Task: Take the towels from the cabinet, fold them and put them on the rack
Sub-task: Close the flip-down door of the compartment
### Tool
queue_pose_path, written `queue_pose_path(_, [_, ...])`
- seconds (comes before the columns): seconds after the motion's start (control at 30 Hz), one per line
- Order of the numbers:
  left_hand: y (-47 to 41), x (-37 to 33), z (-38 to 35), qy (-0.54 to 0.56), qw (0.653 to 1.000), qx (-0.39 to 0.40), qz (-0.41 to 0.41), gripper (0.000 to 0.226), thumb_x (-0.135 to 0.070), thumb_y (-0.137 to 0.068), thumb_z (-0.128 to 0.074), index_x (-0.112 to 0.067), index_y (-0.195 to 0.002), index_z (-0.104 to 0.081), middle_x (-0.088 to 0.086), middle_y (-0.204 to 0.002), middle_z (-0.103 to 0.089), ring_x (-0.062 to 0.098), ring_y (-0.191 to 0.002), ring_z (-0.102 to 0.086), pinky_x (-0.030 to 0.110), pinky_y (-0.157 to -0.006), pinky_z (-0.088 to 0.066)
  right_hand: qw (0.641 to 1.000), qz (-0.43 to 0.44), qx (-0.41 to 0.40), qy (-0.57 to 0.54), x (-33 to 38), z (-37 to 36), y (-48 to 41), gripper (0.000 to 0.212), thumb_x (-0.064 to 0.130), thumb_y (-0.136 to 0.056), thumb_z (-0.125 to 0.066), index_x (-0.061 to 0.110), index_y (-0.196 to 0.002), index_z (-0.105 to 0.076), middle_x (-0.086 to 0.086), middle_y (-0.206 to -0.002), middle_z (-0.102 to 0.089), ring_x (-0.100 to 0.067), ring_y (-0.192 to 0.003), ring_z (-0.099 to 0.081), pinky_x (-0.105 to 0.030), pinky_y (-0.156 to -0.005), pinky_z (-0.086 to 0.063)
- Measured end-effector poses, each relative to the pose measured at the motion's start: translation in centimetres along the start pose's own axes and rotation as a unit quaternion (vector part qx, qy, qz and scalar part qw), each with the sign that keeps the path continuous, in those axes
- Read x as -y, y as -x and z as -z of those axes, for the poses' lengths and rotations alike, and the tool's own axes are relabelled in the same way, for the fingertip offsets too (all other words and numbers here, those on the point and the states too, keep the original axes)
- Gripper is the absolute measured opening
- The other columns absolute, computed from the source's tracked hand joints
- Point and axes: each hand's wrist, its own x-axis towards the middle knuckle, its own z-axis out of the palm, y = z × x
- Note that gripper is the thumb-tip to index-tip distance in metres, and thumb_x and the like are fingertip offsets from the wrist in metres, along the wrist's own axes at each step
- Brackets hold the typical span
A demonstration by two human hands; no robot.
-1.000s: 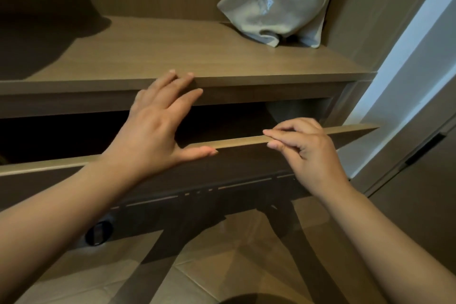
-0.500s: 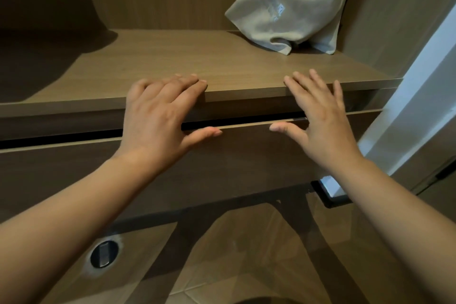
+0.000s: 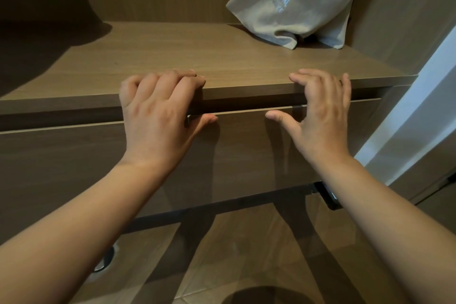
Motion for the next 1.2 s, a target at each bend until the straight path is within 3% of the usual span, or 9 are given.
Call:
queue_pose_path(0.53, [-0.3,-0.5,1.0,0.018,0.998,0.048,0.027,0.047,-0.042,-0.084,-0.070,-0.015,-0.122,-0.060,0.006,-0.125,-0.062,0.029,-0.107,-0.058,0.044,-0.093,-0.033,0.999,-0.036,0.028,-0.027,1.0,0.8,0.1,0.063,0.048,-0.079,-0.074,0.016,-0.128,-0.053,-0.006,-0.131,-0.053,-0.022,-0.132,-0.045,-0.054,-0.120,-0.017])
queue_pose_path(0.67, [-2.1,-1.4,2.7,0.026,0.988,0.138,0.061,0.041,-0.040,-0.080,-0.069,-0.016,-0.112,-0.062,0.006,-0.116,-0.063,0.029,-0.100,-0.059,0.046,-0.087,-0.039,0.994,-0.057,0.084,-0.047,1.6,2.4,-0.6,0.058,0.044,-0.078,-0.074,0.017,-0.125,-0.053,-0.006,-0.130,-0.054,-0.023,-0.131,-0.046,-0.054,-0.120,-0.017])
queue_pose_path(0.8, [-5.2,-2.3,5.9,0.031,0.948,0.300,0.100,0.043,-0.039,-0.079,-0.070,-0.020,-0.117,-0.063,0.001,-0.123,-0.060,0.024,-0.107,-0.058,0.044,-0.089,-0.046,0.957,-0.086,0.277,-0.021,2.2,5.9,-3.3,0.058,0.046,-0.084,-0.068,0.023,-0.135,-0.052,0.001,-0.141,-0.049,-0.017,-0.138,-0.038,-0.043,-0.121,-0.015])
queue_pose_path(0.9, [-8.3,-2.3,8.5,0.080,0.893,0.419,0.145,0.047,-0.036,-0.087,-0.065,-0.025,-0.132,-0.054,-0.004,-0.139,-0.051,0.016,-0.124,-0.049,0.031,-0.105,-0.040,0.908,-0.117,0.402,-0.033,2.5,9.9,-7.2,0.051,0.045,-0.093,-0.059,0.027,-0.140,-0.050,0.006,-0.141,-0.051,-0.013,-0.132,-0.044,-0.030,-0.110,-0.034])
queue_pose_path(0.97, [-10.9,-2.4,11.0,0.123,0.849,0.473,0.201,0.048,-0.034,-0.091,-0.061,-0.023,-0.136,-0.050,-0.002,-0.138,-0.053,0.016,-0.123,-0.051,0.025,-0.103,-0.039,0.899,-0.123,0.419,-0.038,3.0,13.2,-10.1,0.043,0.040,-0.092,-0.064,0.021,-0.131,-0.061,0.003,-0.127,-0.063,-0.016,-0.117,-0.060,-0.028,-0.095,-0.047])
queue_pose_path(1.03, [-13.4,-2.9,14.0,0.127,0.830,0.503,0.207,0.051,-0.034,-0.091,-0.060,-0.023,-0.139,-0.046,-0.001,-0.137,-0.053,0.017,-0.122,-0.052,0.026,-0.101,-0.042,0.906,-0.102,0.407,-0.045,3.6,16.8,-12.9,0.037,0.034,-0.085,-0.074,0.014,-0.116,-0.072,-0.001,-0.111,-0.072,-0.018,-0.101,-0.069,-0.024,-0.084,-0.051])
queue_pose_path(1.2, [-21.1,-5.4,24.4,0.129,0.821,0.521,0.196,0.043,-0.035,-0.092,-0.057,-0.024,-0.133,-0.052,-0.002,-0.130,-0.057,0.016,-0.115,-0.056,0.029,-0.096,-0.046,0.868,-0.116,0.478,-0.068,6.5,26.5,-21.9,0.040,0.041,-0.090,-0.067,0.023,-0.126,-0.064,0.007,-0.122,-0.066,-0.008,-0.109,-0.062,-0.019,-0.090,-0.044])
